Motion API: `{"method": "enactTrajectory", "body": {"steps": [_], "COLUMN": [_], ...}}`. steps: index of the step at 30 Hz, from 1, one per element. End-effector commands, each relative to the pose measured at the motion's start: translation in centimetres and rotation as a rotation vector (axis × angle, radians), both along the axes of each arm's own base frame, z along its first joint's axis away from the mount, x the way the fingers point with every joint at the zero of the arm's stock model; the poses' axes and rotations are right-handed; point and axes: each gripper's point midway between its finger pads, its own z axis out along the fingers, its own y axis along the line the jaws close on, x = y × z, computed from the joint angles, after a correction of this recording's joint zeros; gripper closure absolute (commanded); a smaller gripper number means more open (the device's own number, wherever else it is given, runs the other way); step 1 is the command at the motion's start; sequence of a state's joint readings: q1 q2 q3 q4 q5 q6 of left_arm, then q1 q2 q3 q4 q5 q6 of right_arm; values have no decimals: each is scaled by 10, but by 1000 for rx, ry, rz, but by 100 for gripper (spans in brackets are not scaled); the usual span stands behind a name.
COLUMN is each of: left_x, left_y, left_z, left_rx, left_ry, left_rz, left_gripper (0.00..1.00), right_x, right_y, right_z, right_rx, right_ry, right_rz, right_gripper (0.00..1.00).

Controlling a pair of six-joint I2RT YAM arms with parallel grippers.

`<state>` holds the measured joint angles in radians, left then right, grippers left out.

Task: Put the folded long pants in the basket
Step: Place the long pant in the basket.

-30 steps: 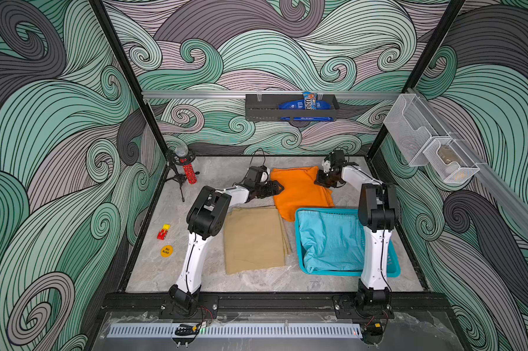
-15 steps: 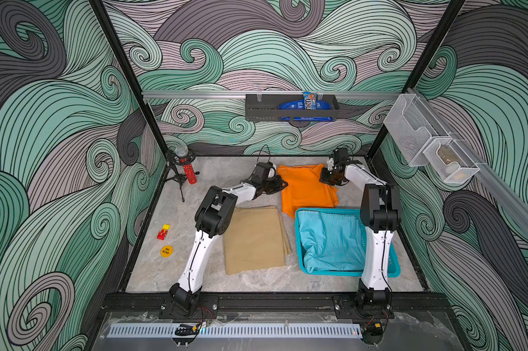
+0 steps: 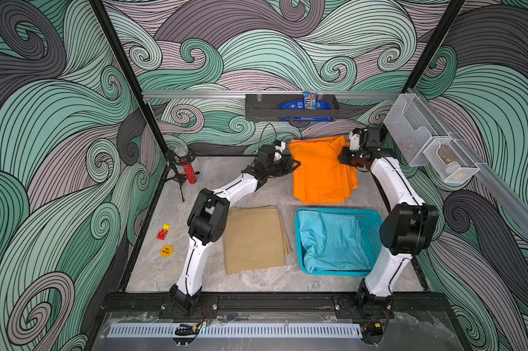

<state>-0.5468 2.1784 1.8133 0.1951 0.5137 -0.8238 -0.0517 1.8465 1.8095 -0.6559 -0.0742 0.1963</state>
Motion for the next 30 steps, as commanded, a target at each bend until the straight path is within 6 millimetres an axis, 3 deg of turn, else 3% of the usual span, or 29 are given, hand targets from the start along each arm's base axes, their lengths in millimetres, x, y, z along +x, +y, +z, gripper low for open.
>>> {"method": "enactTrajectory", "body": {"steps": [1, 6, 8, 11, 16, 22, 26, 30], "left_x": [-21, -53, -69, -98, -164, -241, -271, -288], "left_y": [2, -1, -3, -7, -17, -17, -18, -19], "left_z": [89, 121, 126, 118, 78, 40, 13, -23], "left_rx": [-106, -158, -157, -130, -37, 114, 183, 281], "left_ry": [-155, -163, -141, -96, -32, -43, -12, 50], "left_rz": [-41, -103, -128, -163, -238, -280, -307, -347], "left_gripper": [100, 100, 100, 100, 100, 100, 100, 100], "right_x": [-16, -53, -71, -99, -149, -199, -223, -237], "right_y": [-18, -22, -24, -28, -30, -27, -25, -27], "right_z": [52, 74, 70, 51, 23, 6, -16, -38], "right_rx": [-79, -120, -143, -159, -138, -109, -100, -100], "right_ry": [-106, -116, -82, -17, 36, 36, 72, 123], "right_rz": [-48, -60, -63, -83, -132, -159, -166, -185], "right_gripper": [100, 100, 100, 100, 100, 100, 100, 100]}}
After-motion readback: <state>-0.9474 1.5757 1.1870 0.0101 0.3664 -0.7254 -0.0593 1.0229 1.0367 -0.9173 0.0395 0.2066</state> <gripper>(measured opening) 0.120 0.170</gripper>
